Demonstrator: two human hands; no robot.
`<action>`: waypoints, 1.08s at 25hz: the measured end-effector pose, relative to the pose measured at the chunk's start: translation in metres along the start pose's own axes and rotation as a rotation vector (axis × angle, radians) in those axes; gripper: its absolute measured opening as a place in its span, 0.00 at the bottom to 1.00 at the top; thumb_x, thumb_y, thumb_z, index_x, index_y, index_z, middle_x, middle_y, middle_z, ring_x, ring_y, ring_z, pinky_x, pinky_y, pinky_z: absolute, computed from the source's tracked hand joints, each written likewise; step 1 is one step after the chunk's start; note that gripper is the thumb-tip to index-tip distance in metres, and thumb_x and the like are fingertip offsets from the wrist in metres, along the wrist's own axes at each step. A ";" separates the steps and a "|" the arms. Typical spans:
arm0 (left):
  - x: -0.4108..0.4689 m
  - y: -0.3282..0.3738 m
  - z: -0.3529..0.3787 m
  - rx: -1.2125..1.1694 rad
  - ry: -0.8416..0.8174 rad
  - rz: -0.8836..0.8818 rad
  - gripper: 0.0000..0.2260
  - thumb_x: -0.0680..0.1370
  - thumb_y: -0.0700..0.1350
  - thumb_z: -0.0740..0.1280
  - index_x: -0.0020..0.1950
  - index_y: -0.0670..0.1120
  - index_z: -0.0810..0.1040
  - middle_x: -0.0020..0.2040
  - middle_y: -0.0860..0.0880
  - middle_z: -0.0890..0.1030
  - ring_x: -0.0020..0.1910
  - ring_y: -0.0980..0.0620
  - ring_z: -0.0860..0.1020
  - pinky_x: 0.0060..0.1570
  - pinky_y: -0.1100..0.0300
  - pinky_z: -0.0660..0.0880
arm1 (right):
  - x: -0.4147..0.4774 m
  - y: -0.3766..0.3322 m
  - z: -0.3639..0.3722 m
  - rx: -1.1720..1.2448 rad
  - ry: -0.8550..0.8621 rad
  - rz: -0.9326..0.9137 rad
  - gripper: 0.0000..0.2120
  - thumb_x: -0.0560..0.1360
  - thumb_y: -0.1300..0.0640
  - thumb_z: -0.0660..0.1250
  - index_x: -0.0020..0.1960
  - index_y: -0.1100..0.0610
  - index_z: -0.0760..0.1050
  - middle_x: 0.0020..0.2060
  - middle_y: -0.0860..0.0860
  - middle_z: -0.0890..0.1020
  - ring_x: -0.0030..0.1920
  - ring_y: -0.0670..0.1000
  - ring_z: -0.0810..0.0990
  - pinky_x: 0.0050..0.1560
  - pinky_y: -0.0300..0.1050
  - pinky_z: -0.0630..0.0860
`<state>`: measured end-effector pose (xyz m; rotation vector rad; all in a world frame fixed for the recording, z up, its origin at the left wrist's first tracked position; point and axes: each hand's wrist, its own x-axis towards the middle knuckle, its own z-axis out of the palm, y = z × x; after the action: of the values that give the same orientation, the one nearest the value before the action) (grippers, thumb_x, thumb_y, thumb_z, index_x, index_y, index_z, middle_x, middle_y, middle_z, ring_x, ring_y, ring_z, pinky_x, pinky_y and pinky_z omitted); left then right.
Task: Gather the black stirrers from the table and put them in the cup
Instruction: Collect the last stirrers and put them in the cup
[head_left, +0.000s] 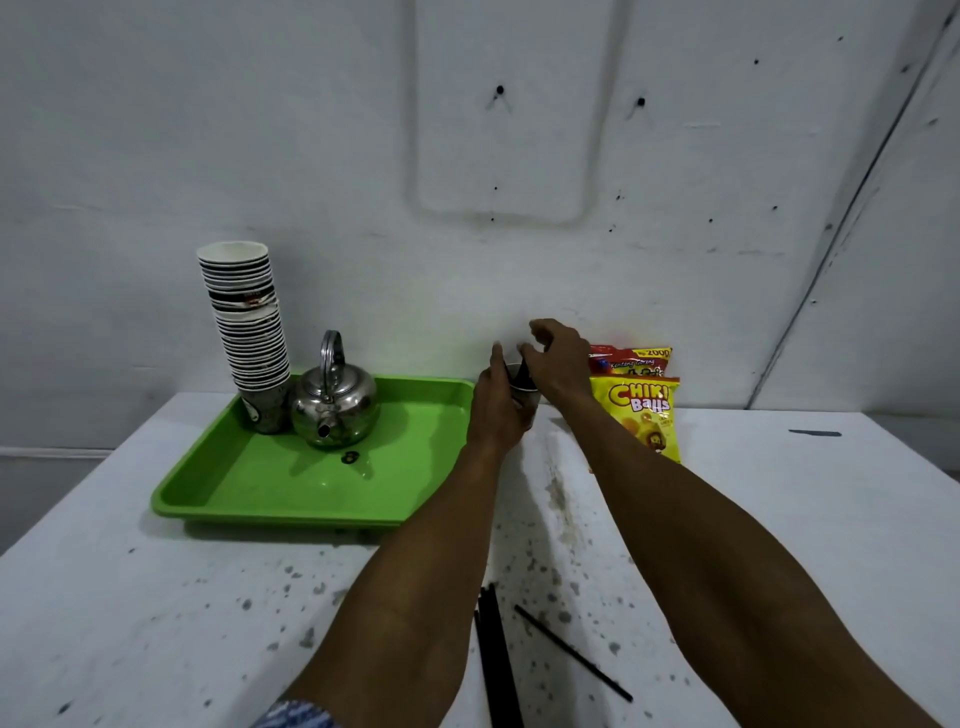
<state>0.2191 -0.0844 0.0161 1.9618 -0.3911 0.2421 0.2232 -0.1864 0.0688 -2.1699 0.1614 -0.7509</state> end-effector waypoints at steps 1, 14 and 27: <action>-0.002 0.002 -0.003 0.016 -0.006 -0.009 0.39 0.71 0.44 0.72 0.77 0.48 0.54 0.69 0.38 0.71 0.66 0.38 0.72 0.65 0.47 0.73 | -0.001 0.000 -0.001 -0.041 0.004 -0.035 0.21 0.72 0.54 0.70 0.64 0.57 0.77 0.61 0.54 0.81 0.61 0.52 0.80 0.63 0.43 0.74; -0.092 0.007 -0.028 0.414 -0.146 0.206 0.38 0.76 0.44 0.68 0.77 0.36 0.49 0.74 0.36 0.64 0.72 0.37 0.66 0.68 0.47 0.70 | -0.078 -0.015 -0.029 -0.154 0.102 0.030 0.21 0.74 0.56 0.65 0.66 0.59 0.74 0.63 0.57 0.78 0.66 0.58 0.74 0.66 0.52 0.71; -0.231 0.017 -0.072 0.389 -0.196 0.164 0.26 0.78 0.32 0.57 0.76 0.37 0.57 0.75 0.36 0.63 0.75 0.40 0.62 0.74 0.52 0.58 | -0.223 -0.029 -0.083 -0.545 -0.801 0.456 0.10 0.67 0.56 0.75 0.38 0.62 0.78 0.40 0.58 0.83 0.32 0.55 0.80 0.35 0.43 0.78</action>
<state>-0.0003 0.0121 -0.0197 2.3471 -0.6751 0.2447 -0.0090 -0.1439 0.0281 -2.6220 0.4538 0.4913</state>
